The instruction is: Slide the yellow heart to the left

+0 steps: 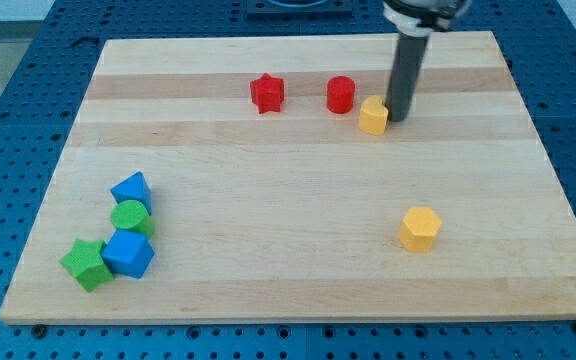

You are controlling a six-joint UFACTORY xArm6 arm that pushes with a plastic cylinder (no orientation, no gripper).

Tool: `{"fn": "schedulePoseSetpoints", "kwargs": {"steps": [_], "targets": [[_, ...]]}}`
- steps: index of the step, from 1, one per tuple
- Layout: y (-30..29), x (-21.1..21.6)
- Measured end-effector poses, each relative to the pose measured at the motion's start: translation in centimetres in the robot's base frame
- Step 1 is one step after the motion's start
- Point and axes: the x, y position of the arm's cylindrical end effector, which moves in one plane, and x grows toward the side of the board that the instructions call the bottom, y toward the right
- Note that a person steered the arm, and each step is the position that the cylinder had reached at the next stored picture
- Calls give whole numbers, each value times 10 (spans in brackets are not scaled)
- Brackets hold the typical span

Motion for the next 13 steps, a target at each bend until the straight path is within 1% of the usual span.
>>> {"fn": "schedulePoseSetpoints", "kwargs": {"steps": [1,2,3,4,5,7,8,9,10,11,12,13], "targets": [[-62,-1],[-102,-1],[-87,-4],[-45,-20],[-30,12],[-126,12],[-93,10],[-55,27],[-95,51],[-163,51],[-197,32],[-155,24]]}}
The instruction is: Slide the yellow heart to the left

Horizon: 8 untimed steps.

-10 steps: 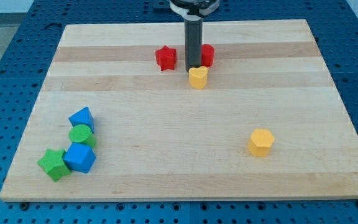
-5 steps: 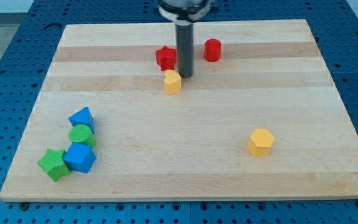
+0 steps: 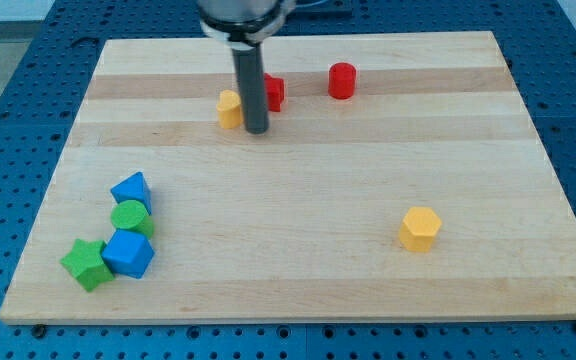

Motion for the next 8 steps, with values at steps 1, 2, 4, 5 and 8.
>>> {"fn": "schedulePoseSetpoints", "kwargs": {"steps": [1,2,4,5,8], "targets": [[-4,-11],[-45,-21],[-92,-2],[-41,2],[-73,-50]]}}
